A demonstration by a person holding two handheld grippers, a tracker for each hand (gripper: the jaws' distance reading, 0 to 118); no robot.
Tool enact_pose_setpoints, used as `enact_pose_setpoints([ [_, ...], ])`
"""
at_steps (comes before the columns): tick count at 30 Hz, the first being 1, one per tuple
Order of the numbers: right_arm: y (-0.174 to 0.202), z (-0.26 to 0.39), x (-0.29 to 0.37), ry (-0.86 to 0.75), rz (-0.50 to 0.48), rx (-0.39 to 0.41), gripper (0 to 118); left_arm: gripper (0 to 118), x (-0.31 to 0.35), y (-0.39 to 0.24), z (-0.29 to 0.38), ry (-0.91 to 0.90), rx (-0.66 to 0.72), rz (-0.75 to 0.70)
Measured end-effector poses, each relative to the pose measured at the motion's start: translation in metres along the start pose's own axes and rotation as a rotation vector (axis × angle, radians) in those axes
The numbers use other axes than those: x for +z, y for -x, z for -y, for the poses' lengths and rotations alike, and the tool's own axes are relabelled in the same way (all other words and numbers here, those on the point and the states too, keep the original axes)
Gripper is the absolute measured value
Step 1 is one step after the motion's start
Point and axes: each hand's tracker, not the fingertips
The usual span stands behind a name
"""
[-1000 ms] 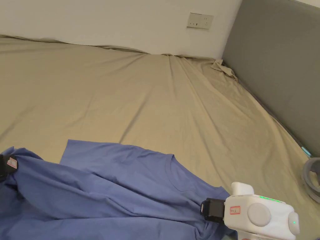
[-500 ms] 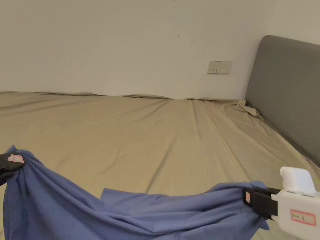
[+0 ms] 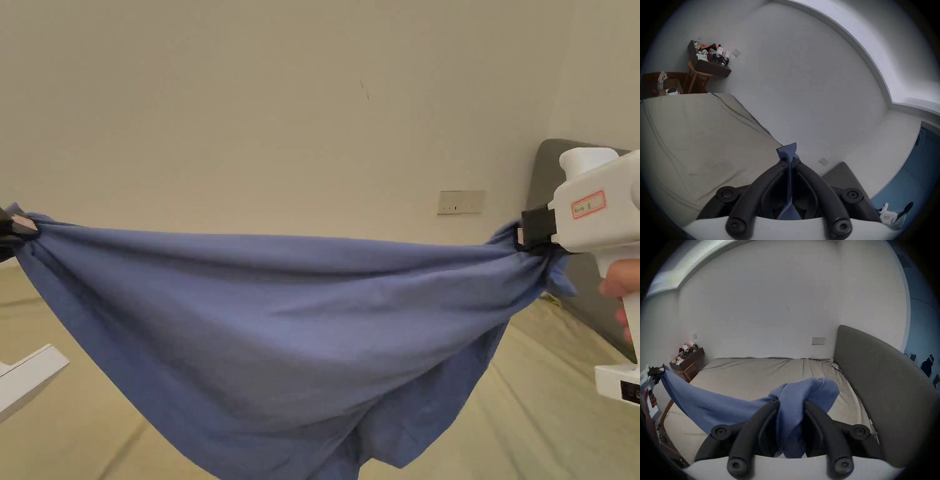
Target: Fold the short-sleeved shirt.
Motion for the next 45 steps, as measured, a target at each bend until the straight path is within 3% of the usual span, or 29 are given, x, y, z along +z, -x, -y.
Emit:
enact_pose_setpoints([
  [3, 0.006, -0.025, -0.015, 0.018, -0.018, -0.061, 19, 1, -0.011, -0.020, 0.000, 0.053, -0.040, -0.015],
  [10, 0.018, -0.036, -0.044, 0.025, 0.032, 0.025, 19, 1, -0.057, 0.001, -0.015, 0.070, -0.113, -0.030],
  [12, 0.013, -0.020, -0.055, 0.041, 0.020, 0.013, 19, 1, -0.065, 0.018, -0.008, 0.091, -0.108, -0.022],
  [16, 0.010, 0.044, -0.073, 0.102, -0.019, 0.036, 19, 1, -0.071, 0.057, 0.031, 0.206, -0.078, -0.081],
  [20, 0.000, 0.150, -0.074, 0.160, -0.072, 0.002, 19, 1, -0.038, 0.104, 0.091, 0.334, -0.025, -0.017],
  [27, -0.005, 0.305, -0.009, 0.249, -0.113, -0.023, 19, 1, 0.044, 0.198, 0.163, 0.487, 0.016, -0.075],
  [31, -0.004, 0.348, 0.021, 0.370, -0.145, -0.051, 18, 1, 0.093, 0.230, 0.203, 0.584, -0.002, -0.162],
  [37, -0.005, 0.391, 0.022, 0.545, -0.098, -0.046, 18, 1, 0.120, 0.255, 0.231, 0.674, -0.068, -0.250],
  [40, -0.009, 0.415, 0.000, 0.597, -0.092, 0.017, 18, 1, 0.107, 0.266, 0.246, 0.724, -0.149, -0.317],
  [43, -0.020, 0.445, -0.024, 0.675, -0.084, -0.088, 18, 1, 0.094, 0.285, 0.269, 0.822, -0.182, -0.391],
  [45, -0.018, 0.460, -0.030, 0.669, -0.072, -0.093, 23, 1, 0.092, 0.301, 0.289, 0.836, -0.144, -0.425],
])
